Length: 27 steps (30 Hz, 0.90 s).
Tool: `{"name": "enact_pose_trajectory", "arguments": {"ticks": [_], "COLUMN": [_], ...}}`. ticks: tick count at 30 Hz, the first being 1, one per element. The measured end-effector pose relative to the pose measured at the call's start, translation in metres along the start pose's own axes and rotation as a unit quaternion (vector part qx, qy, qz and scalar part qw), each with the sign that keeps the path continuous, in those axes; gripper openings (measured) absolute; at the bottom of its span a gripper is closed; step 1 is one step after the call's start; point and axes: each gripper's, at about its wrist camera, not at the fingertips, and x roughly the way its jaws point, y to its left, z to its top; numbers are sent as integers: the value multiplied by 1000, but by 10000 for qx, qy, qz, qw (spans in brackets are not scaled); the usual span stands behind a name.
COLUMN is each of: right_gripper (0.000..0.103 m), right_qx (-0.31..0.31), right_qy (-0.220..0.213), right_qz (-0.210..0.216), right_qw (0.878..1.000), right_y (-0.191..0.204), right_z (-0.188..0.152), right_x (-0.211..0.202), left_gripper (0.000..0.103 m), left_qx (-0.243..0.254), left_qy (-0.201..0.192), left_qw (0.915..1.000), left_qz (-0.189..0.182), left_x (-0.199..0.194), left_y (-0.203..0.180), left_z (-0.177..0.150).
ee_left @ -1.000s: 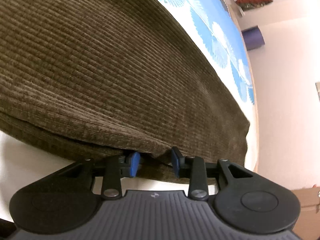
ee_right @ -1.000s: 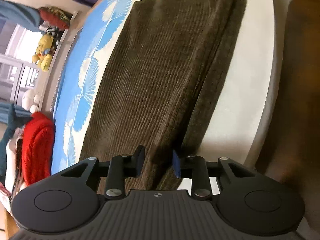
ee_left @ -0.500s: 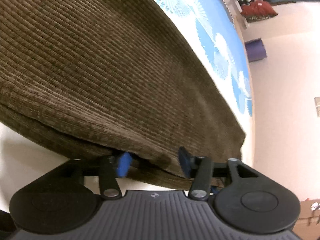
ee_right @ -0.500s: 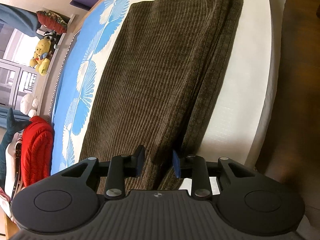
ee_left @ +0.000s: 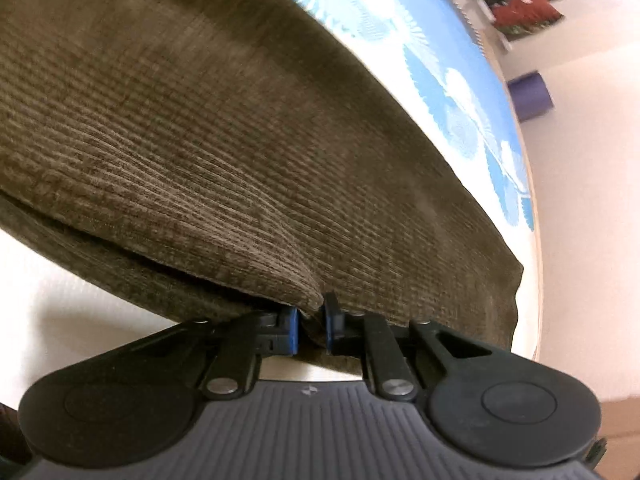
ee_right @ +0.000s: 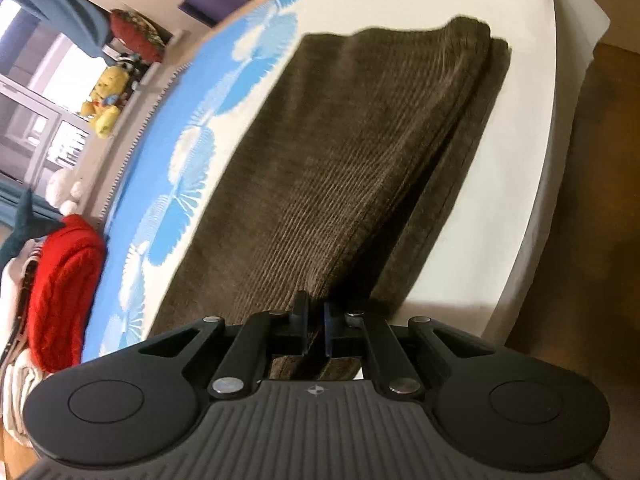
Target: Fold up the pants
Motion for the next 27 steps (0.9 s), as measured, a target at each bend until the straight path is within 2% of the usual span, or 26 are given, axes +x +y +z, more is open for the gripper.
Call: {"name": "enact_pose_trajectory", "arguments": {"ticks": [7,9,11,13,14,15,16,17,18,19,20,22,23,25,27], "right_gripper": [6,7,13,17,26,28,37,46,50,51,50,46,39,37,31], "right_qx": [-50,-264,-124,232,386,534,691,816,901,1031,1174,1356,1334,914,465], "right_qy": [-28,156,478,608,619,555,397,147,-92,-459,-800,-1312,-1531,-1628,-1521], "right_qz": [94,-62,-410,-249,-194,-200,-208,-314,-465,-753,-847,-522,-380,-156,160], "right_qw": [9999,9995,9979,9976,9972,9968,9966,9961,9948,9908,9862,9806,9784,9823,9871], "right_y": [-6,-1,-7,-18,-23,-29,-35,-41,-44,-50,-56,-65,-66,-59,-50], "right_z": [-2,0,4,11,14,16,19,21,23,26,27,33,36,48,62], "right_x": [-15,-5,8,12,11,7,1,-7,-15,-25,-34,-47,-51,-48,-34], "left_gripper": [14,16,21,35,38,46,56,60,65,66,66,66,66,68,78], "left_qx": [206,177,69,146,230,333,423,515,634,735,871,1091,1233,1570,1855], "left_qy": [91,107,113,146,160,191,250,327,374,382,370,308,220,-24,-331], "left_qw": [9997,9998,9999,9996,9993,9988,9983,9976,9968,9961,9950,9927,9911,9864,9814], "left_qz": [97,61,-66,-214,-261,-292,-305,-313,-312,-303,-327,-405,-457,-484,-375], "left_x": [12,19,20,19,17,15,13,10,7,4,1,-5,-8,-15,-20], "left_y": [0,3,6,7,5,2,0,-3,-6,-9,-14,-24,-31,-43,-49], "left_z": [0,5,7,6,4,2,0,-3,-7,-9,-12,-16,-16,-17,-16]}}
